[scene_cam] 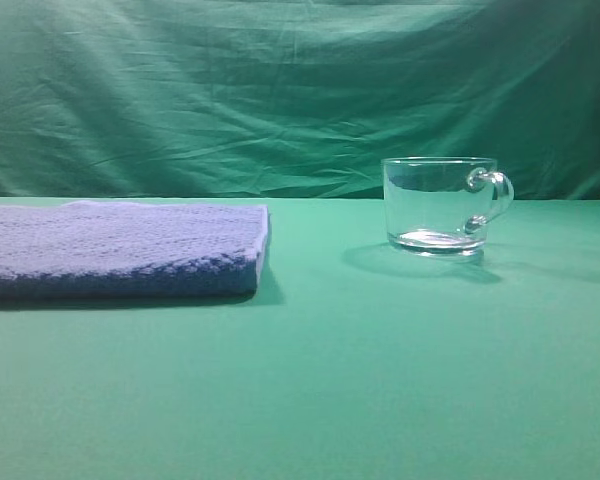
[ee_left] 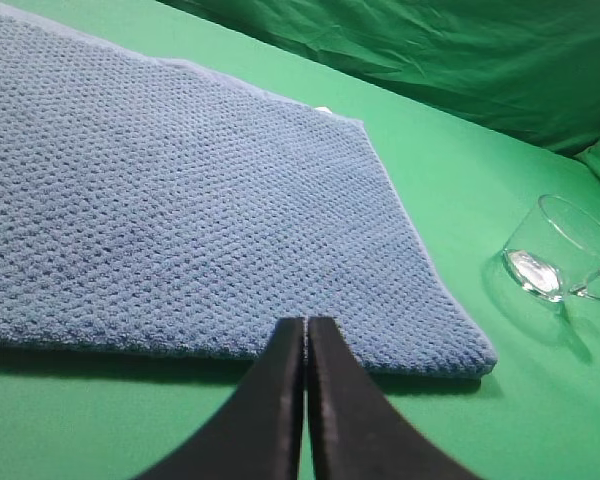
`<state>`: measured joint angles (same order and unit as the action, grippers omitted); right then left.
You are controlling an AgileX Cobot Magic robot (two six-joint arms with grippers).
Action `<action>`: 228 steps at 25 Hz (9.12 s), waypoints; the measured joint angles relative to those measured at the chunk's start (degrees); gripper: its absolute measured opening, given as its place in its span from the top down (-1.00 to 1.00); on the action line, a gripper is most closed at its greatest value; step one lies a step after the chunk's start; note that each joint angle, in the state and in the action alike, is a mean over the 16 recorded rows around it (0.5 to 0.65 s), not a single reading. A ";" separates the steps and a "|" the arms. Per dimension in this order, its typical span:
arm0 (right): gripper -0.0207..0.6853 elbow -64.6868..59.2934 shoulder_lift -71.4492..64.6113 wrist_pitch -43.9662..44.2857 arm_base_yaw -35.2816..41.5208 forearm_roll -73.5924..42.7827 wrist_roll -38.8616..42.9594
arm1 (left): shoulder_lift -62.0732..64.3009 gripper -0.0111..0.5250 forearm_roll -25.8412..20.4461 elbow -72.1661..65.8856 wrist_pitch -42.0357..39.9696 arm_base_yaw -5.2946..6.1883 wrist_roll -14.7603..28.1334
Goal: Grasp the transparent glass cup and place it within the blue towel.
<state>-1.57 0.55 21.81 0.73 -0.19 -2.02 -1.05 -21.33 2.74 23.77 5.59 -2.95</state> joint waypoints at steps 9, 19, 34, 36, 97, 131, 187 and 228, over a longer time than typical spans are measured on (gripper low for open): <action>0.94 0.00 0.00 -1.81 0.00 0.70 0.00 | 0.00 0.96 0.00 0.00 0.00 0.00 0.00; 0.94 3.90 -0.57 -10.02 0.00 7.43 -0.35 | 0.00 0.96 0.00 0.00 0.00 0.00 0.00; 0.94 29.41 -26.55 -0.36 0.00 13.67 -6.63 | 0.00 0.96 0.00 0.00 0.00 0.00 0.00; 0.94 32.53 -32.12 1.80 0.00 14.33 -8.02 | 0.00 0.96 0.00 0.00 0.00 0.00 0.00; 0.65 77.47 -105.77 15.89 -23.47 16.38 -28.34 | 0.00 0.96 0.00 0.00 0.00 0.00 0.00; -0.13 110.10 -130.42 14.67 -45.03 16.03 -32.44 | 0.00 0.96 0.00 0.00 0.00 0.00 0.00; 0.94 68.75 -49.19 25.58 -30.14 -9.47 4.76 | 0.00 0.96 0.00 0.00 0.00 0.00 0.00; 0.94 0.09 -0.07 0.32 -2.14 -2.53 7.29 | 0.00 0.96 0.00 0.00 0.00 0.00 0.00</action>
<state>-1.48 0.48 22.13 -1.41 -2.72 5.27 -1.05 -21.33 2.74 23.77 5.59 -2.95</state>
